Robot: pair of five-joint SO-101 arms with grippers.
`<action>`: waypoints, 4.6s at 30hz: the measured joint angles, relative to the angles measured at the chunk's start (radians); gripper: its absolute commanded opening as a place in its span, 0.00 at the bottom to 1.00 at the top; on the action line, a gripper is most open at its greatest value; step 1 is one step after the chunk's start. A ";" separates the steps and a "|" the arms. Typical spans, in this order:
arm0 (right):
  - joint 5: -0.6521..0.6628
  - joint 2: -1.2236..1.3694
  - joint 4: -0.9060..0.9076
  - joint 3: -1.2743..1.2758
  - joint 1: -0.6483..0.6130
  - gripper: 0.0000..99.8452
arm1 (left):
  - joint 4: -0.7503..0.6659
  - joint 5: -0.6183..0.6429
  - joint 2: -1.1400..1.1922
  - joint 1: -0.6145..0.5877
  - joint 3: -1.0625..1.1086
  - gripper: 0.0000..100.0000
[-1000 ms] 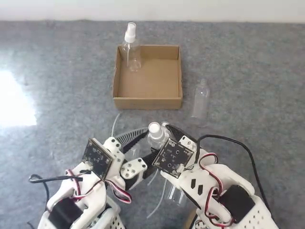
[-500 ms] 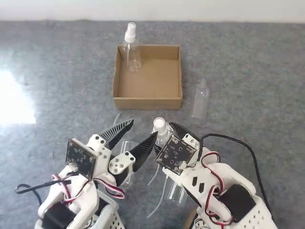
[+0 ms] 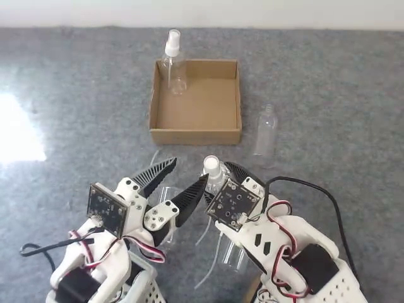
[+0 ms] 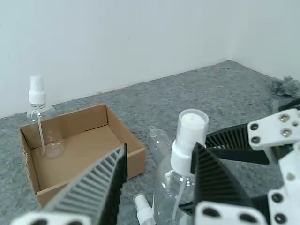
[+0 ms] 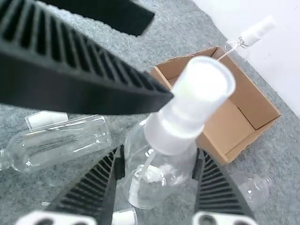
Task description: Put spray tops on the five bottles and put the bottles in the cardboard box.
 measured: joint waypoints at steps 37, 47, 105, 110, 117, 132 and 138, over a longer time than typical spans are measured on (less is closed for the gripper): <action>-0.069 -0.284 0.063 -0.002 -0.018 0.13 | -0.143 0.000 0.000 -0.097 0.097 0.20; -0.069 -0.270 0.057 0.031 -0.075 0.13 | -0.133 -0.058 0.000 0.048 0.092 0.20; -0.052 -0.072 -0.028 0.029 0.092 0.13 | -0.232 -0.081 0.000 -0.592 0.350 0.21; -0.052 0.066 -0.034 0.028 0.092 0.13 | -0.232 -0.081 0.000 -0.631 0.436 0.20; -0.052 0.106 -0.034 0.023 0.092 0.13 | -0.290 -0.081 0.000 -0.634 0.486 0.21; -0.052 0.106 0.018 -0.155 0.092 0.13 | -0.316 -0.081 0.000 -0.631 0.497 0.21; -0.052 0.106 0.018 -0.192 0.092 0.13 | -0.318 -0.081 0.000 -0.629 0.497 0.21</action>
